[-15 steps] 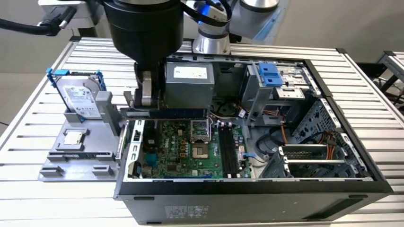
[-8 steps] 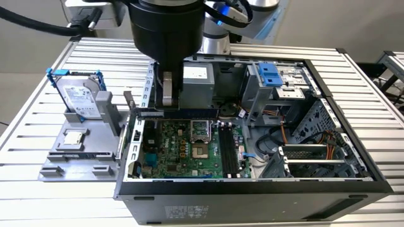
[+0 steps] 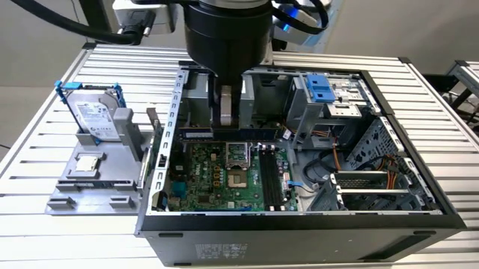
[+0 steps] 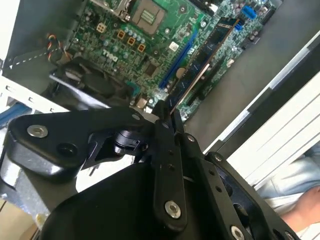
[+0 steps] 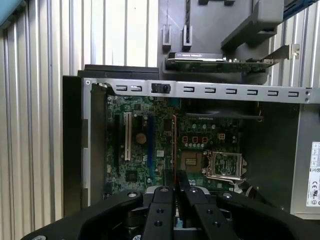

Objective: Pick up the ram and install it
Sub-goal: 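Pick up the ram and move it above insertion slot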

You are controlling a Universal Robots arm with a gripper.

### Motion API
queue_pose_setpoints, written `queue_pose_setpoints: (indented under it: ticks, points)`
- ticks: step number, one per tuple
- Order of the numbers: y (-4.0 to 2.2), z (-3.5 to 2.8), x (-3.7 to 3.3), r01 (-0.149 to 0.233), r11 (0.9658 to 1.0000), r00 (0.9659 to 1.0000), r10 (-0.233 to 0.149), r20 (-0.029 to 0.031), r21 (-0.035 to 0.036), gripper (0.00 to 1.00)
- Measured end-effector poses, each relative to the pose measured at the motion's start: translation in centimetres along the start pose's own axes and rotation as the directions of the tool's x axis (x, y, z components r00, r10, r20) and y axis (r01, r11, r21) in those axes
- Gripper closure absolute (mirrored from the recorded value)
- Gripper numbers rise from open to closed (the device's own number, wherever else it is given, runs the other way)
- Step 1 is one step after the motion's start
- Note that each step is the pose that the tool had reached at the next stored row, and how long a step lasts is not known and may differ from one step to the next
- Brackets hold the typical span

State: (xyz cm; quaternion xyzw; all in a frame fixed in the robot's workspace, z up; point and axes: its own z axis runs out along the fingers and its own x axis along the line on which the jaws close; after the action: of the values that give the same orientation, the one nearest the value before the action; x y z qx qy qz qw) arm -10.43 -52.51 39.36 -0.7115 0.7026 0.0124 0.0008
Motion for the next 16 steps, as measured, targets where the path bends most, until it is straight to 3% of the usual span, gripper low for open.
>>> queue_pose_setpoints:
  ticks: [16]
  points:
    - [-4.54,-0.07,0.03,0.000,1.0000,1.0000,0.000,0.0001,-0.0005,1.00]
